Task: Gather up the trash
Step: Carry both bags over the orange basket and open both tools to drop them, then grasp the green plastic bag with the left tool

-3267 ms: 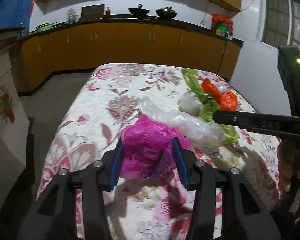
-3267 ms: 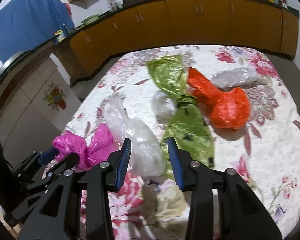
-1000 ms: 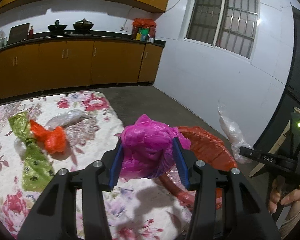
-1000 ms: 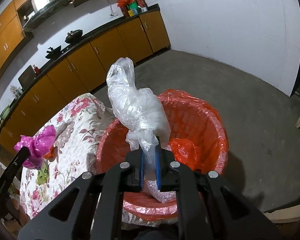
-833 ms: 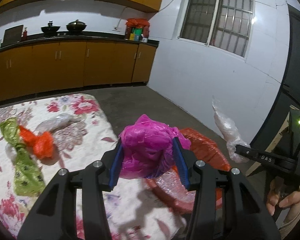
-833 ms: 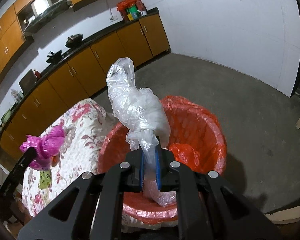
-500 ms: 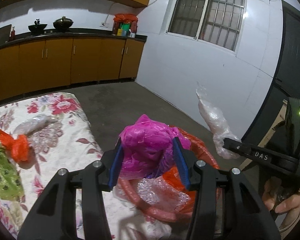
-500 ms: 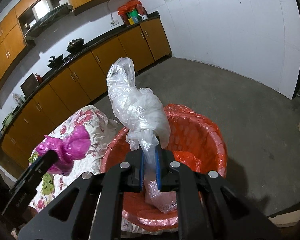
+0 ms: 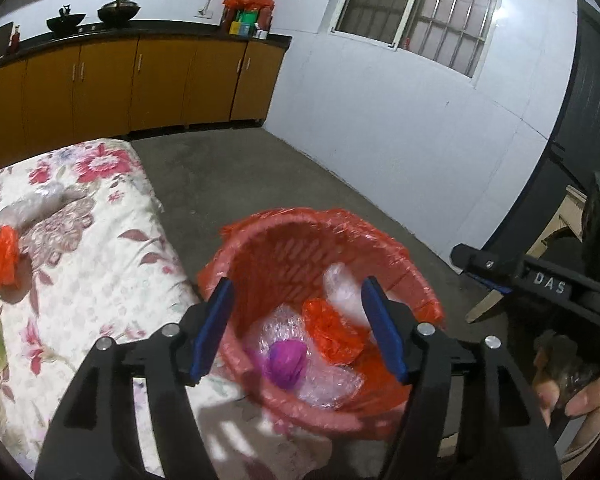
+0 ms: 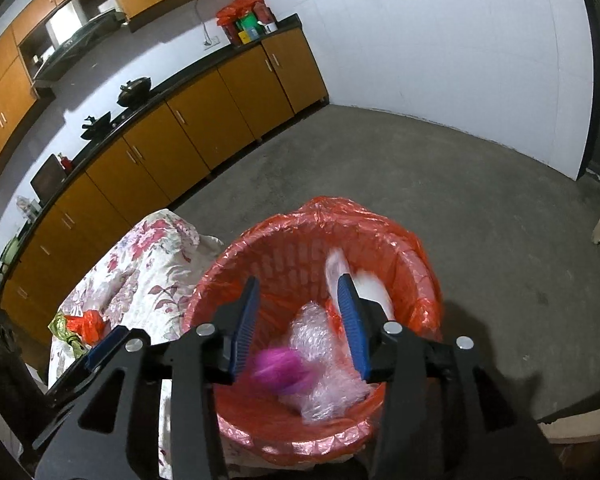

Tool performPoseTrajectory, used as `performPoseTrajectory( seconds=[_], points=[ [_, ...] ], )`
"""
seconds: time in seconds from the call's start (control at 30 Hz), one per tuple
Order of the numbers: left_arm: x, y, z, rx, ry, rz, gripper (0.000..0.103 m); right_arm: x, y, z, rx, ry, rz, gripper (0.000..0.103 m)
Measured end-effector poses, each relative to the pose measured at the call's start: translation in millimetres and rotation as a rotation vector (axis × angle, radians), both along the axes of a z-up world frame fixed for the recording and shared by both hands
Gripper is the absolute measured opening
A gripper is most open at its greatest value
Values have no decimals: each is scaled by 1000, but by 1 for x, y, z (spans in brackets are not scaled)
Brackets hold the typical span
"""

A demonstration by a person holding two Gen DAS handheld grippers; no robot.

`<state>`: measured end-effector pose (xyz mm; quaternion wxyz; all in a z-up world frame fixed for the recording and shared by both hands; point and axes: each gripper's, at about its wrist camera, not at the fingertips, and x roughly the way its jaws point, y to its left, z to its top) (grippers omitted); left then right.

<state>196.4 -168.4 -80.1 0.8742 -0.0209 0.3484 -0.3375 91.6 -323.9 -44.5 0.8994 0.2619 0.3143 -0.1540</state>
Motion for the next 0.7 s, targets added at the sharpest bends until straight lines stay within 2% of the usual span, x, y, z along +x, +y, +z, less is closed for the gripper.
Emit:
performPoseTrajectory(
  seconds=[0.13,0.47,0.7],
  points=[
    [-4,25,-3,49,-31,70,69,5,10,2,-29,8,39,42],
    [-7,139,-11,145,-46,347,70,44,93,-3,-64,46,293,42],
    [24,220,-18,188,-9,576,70,68,146,-7,-83,69,410,42]
  ],
)
